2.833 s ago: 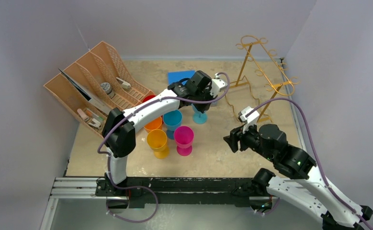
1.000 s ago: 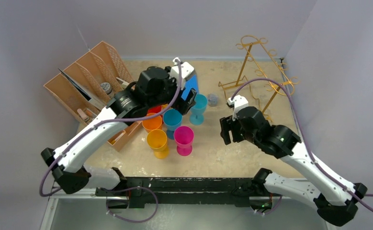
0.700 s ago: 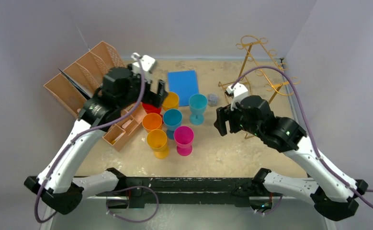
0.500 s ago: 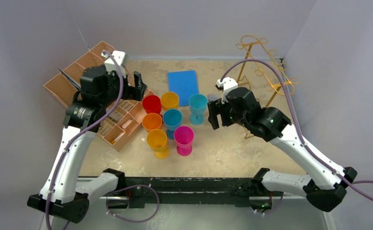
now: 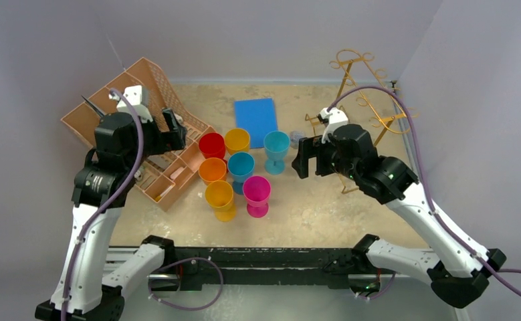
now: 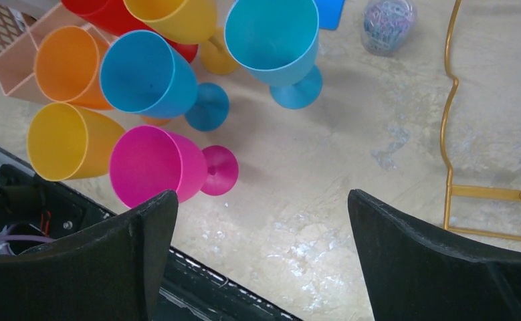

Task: Take the wine glass off the wine glass rack
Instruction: Reset both arms

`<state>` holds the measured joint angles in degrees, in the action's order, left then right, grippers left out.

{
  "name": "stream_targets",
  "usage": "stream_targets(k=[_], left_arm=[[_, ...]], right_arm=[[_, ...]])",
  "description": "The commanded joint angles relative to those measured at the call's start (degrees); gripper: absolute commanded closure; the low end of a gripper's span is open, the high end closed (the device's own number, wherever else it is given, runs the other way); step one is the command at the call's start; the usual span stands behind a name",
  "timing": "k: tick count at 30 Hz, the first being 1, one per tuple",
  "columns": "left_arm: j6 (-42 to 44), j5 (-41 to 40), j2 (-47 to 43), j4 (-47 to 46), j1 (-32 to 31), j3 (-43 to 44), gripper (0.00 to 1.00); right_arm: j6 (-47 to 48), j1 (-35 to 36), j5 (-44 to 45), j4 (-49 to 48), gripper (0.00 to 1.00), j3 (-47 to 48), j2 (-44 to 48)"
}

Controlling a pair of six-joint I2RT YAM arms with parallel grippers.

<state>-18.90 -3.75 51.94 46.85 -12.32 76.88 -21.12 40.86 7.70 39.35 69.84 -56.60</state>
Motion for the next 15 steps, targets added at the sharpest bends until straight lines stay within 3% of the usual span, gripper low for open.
stream_targets(k=[1, 15], left_arm=[[-3.8, -5.15, -1.83, 3.84, 0.36, -1.2, 0.0], [-1.44, -3.26, -1.73, 5.44, 0.36, -0.42, 0.0]], right_arm=[[-1.46, 0.1, -1.21, 2.51, 0.01, 1.98, -3.31], [-1.65, 0.1, -1.13, -1.41, 0.01, -0.39, 0.89]])
